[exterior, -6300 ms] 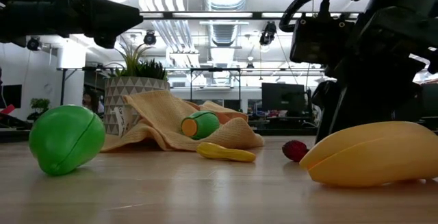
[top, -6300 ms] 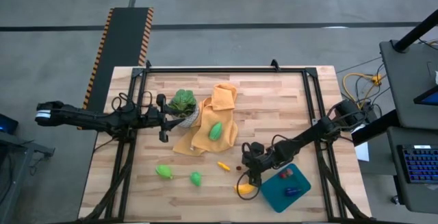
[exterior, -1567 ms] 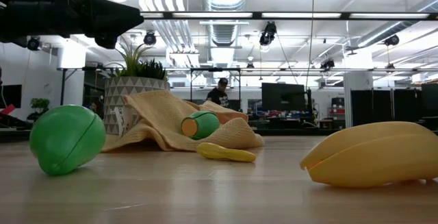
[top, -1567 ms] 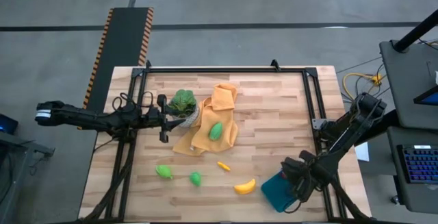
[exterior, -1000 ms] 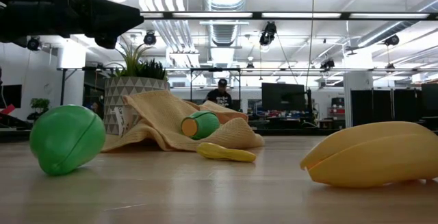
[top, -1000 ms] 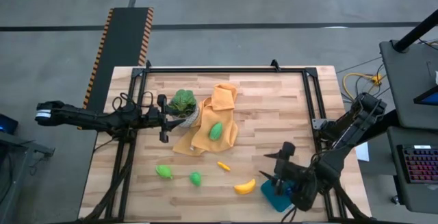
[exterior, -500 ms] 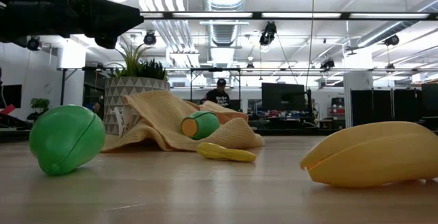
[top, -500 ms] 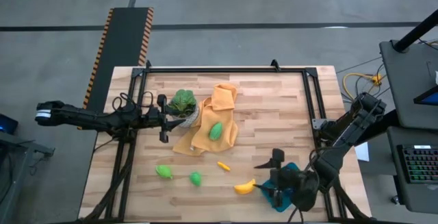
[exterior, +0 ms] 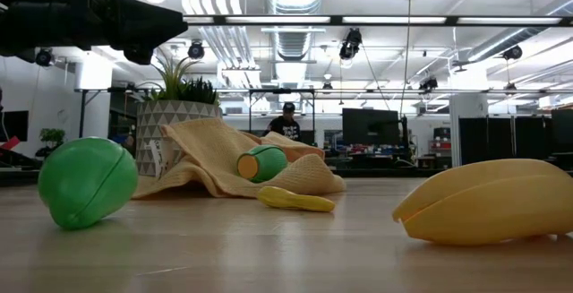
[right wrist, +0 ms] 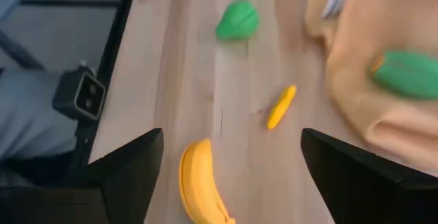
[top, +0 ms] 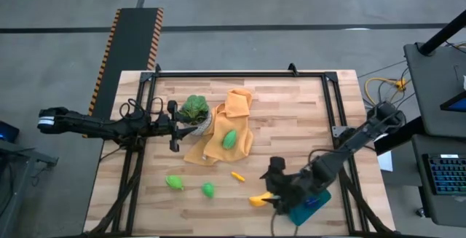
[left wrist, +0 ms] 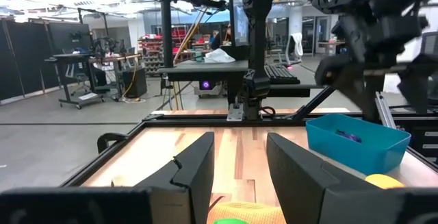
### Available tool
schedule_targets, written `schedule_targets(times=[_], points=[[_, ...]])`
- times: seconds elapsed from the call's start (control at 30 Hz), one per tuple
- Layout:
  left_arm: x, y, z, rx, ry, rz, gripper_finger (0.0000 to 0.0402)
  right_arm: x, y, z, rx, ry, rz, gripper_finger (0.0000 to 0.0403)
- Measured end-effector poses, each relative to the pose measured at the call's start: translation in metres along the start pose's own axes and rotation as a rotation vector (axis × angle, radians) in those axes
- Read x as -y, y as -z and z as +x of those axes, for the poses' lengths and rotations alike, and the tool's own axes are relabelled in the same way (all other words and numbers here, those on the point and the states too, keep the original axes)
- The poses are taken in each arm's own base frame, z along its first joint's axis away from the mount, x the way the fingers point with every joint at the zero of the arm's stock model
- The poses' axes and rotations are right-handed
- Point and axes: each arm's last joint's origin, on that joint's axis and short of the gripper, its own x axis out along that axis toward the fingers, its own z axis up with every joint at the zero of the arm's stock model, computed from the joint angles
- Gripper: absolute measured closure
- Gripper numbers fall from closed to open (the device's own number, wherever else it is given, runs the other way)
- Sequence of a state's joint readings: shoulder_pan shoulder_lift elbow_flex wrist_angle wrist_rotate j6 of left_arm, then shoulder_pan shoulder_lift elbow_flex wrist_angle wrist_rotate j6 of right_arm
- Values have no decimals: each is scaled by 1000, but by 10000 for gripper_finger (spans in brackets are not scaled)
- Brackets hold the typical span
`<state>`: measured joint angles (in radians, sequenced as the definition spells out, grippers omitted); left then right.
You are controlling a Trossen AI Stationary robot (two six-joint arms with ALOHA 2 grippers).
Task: Pick and placing Produce into tupperware
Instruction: Put the banana into the blue bin
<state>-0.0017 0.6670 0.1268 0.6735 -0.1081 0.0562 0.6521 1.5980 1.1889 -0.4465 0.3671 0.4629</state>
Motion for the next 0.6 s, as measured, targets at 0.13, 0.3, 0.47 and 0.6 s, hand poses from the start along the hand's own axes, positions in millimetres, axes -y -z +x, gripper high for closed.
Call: schedule_targets(times=[0.13,0.3,0.47,0.6], points=[[0,0,0,-1,0,0,281,5,2,19,-71,-46,16,61],[0,0,0,-1,0,0,281,1,6,33,-109,-104,20,72],[0,0,0,-1,0,1,281,-4,18,53,-205,-171,12,76],[0,-1,0,2,-1,0,281,-6,29,69,-264,-172,10,76]])
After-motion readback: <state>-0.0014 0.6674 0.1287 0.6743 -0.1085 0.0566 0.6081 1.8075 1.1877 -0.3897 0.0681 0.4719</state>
